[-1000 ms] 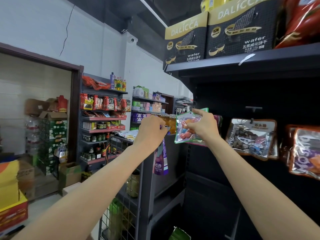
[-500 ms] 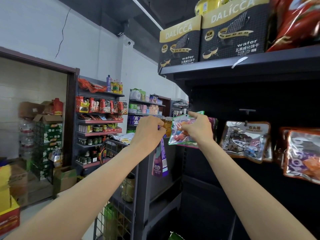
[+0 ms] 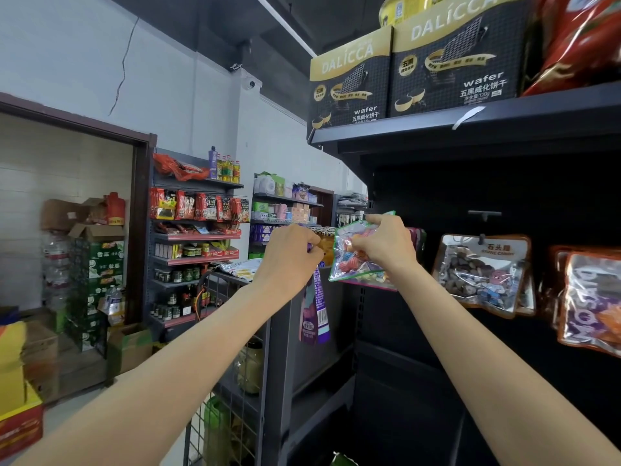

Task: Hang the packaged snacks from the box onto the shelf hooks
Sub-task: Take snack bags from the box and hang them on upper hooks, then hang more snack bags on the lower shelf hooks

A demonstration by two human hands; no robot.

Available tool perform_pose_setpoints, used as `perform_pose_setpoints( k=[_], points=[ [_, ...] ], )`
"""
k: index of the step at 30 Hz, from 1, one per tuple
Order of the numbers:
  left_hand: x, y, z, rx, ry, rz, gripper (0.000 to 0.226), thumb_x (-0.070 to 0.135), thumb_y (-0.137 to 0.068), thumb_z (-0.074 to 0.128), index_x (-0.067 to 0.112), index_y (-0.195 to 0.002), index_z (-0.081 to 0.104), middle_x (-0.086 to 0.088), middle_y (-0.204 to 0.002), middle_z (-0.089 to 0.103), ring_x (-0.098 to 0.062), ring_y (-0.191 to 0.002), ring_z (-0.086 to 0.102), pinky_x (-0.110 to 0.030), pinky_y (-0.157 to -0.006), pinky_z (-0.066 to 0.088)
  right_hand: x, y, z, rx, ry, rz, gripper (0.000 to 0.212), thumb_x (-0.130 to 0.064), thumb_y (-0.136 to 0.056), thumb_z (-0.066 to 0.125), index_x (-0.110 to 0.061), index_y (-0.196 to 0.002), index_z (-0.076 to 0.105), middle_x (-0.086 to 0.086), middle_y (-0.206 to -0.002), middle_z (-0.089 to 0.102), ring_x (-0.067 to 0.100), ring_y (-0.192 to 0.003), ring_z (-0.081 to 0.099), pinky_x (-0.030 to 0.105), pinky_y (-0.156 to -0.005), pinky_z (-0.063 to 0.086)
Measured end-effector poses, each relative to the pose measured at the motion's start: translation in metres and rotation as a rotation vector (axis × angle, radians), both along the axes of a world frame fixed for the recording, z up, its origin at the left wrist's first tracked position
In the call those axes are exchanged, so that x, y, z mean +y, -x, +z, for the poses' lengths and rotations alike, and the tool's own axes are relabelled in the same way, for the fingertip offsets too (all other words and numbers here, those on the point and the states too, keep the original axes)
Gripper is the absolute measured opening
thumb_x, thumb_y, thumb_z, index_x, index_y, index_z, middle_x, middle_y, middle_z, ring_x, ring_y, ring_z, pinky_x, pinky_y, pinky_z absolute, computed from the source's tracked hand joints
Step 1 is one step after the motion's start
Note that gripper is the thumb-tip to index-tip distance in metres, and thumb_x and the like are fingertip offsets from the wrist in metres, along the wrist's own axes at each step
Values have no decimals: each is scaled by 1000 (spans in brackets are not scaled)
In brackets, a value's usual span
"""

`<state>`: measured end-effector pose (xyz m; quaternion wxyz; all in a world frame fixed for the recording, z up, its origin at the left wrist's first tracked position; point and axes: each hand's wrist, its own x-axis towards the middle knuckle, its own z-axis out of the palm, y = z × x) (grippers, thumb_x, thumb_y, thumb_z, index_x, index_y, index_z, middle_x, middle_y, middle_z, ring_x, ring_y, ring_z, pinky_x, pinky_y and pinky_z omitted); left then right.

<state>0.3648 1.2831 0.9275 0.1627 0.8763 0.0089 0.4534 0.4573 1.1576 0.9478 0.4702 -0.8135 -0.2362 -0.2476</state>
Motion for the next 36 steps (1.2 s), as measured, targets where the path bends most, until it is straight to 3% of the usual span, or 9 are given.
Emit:
perform_pose_setpoints(
  k=[8,15,19,21,24,26,30,33,36],
  points=[
    [-1,0,-1,16,-17,6,16,8,-89,49,17,-79,40,-1,-81,39,-16,-74,35,-18,-68,30,-5,-2,11,76,126,-47,48,-10,-73,77,-2,-116,58,14,-102,67,27,-89,67,48,-86,53],
    [-3,3,-1,32,15,3,15,9,-91,49,18,-79,45,0,-81,46,-15,-76,43,-11,-69,28,-8,-29,-18,-63,106,-38,71,-15,-80,72,-16,-143,40,13,-135,49,24,-104,60,40,-91,52],
    [-10,0,-6,56,51,-17,15,8,-91,49,16,-79,52,-3,-82,54,-17,-76,56,-21,-76,44,-11,-34,-41,-204,357,-317,70,-32,-92,58,-31,-150,20,18,-140,22,30,-126,36,35,-96,44],
    [-11,1,-9,64,83,-40,18,10,-92,51,10,-94,69,-6,-101,65,-19,-96,60,-22,-85,44,-11,-33,-45,-280,441,-428,70,-40,-92,55,-34,-150,18,19,-148,9,33,-137,19,42,-105,35],
    [-11,4,-13,58,111,-59,28,14,-93,52,12,-117,66,-4,-122,64,-16,-111,58,-18,-90,39,-14,-21,-48,-379,390,-434,64,-39,-91,57,-33,-147,27,13,-155,-3,32,-144,1,44,-113,24],
    [-11,7,-16,49,138,-79,28,16,-93,53,16,-118,66,-1,-123,64,-14,-113,56,-20,-95,38,-18,-5,-54,-397,238,-255,52,-31,-93,57,-28,-142,40,8,-153,16,25,-142,14,36,-110,28],
    [-17,17,-23,12,165,-113,26,18,-93,54,20,-115,68,4,-120,65,-9,-110,56,-10,-87,32,-32,49,-67,127,118,470,52,-40,-92,55,-28,-141,41,-10,-129,51,4,-119,48,24,-101,37],
    [-35,23,-32,21,230,-209,25,18,-94,52,21,-114,67,6,-121,64,-7,-112,55,-14,-91,35,-41,76,-87,161,255,516,60,-42,-87,62,-30,-141,39,-20,-123,54,-4,-110,52,20,-94,40],
    [-61,28,-52,2,265,-329,27,18,-94,53,22,-118,65,6,-121,64,-5,-110,56,-15,-92,40,-53,91,-110,113,118,356,34,-22,-89,63,-24,-121,56,-12,-105,65,2,-95,62,23,-83,48]
  ],
)
